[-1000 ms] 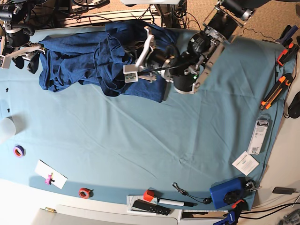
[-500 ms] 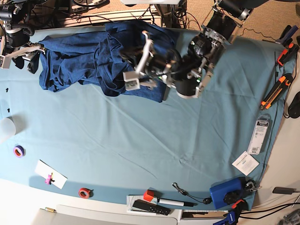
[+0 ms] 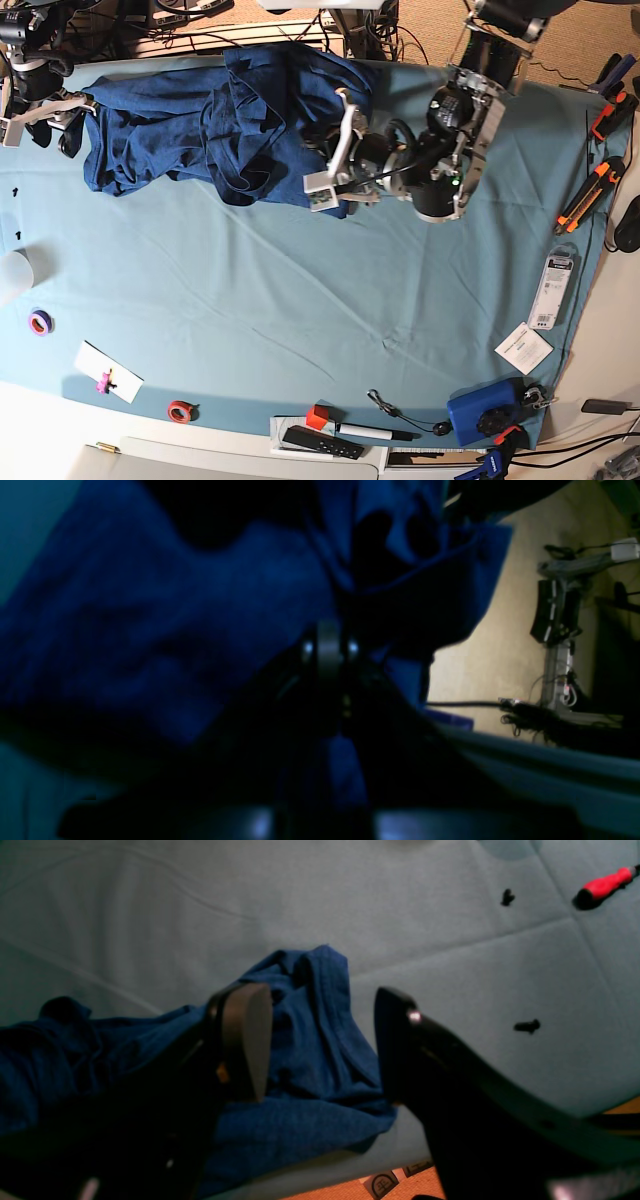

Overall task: Layout the t-shirt on the table in an organized manner, then fold the t-shirt properly
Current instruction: 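Press and tuck the folded fabric with the left gripper onto the shirt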

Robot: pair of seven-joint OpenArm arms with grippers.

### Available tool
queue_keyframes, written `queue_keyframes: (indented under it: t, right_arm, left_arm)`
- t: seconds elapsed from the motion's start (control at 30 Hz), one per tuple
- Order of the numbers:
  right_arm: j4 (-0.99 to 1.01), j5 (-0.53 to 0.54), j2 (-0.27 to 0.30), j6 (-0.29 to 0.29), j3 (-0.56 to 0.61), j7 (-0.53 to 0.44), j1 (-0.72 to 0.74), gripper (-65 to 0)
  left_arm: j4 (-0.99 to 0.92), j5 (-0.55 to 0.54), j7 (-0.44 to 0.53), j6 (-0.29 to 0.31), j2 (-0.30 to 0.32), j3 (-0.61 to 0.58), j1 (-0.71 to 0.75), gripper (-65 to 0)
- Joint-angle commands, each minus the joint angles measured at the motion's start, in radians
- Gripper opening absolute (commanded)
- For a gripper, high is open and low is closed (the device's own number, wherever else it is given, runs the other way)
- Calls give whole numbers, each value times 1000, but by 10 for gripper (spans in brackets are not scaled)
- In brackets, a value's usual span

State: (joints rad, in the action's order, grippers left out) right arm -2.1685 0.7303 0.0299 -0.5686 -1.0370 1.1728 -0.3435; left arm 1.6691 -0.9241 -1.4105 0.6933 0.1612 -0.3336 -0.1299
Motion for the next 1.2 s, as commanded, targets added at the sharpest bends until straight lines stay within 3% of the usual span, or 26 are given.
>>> queue_keyframes:
  t: [0.0,0.17,0.3,0.63,0.77,1.17]
  right_arm:
    - [-16,13,12,1,-5,-29,0,-326]
    - [-16,13,11,1,-5,-29,0,-326]
    - [-16,13,11,1,-5,-29,0,-326]
    - [-16,13,12,1,-5,-29,0,-326]
    - [-16,13,11,1,-5,-29,0,-326]
    - [-16,13,11,1,-5,-29,0,-326]
  left_arm:
    - [16,-23,14,5,-5,0,-16,-650]
    - [16,-16,73,5,-6,0,14,-650]
    - [16,76,153,5,-6,-25,34,-650]
    - [15,230,354,5,-16,-249,29,-650]
    - [15,252,365,-2,-57,-300,4,-650]
    - [15,292,400,-2,-159,-298,-31,-650]
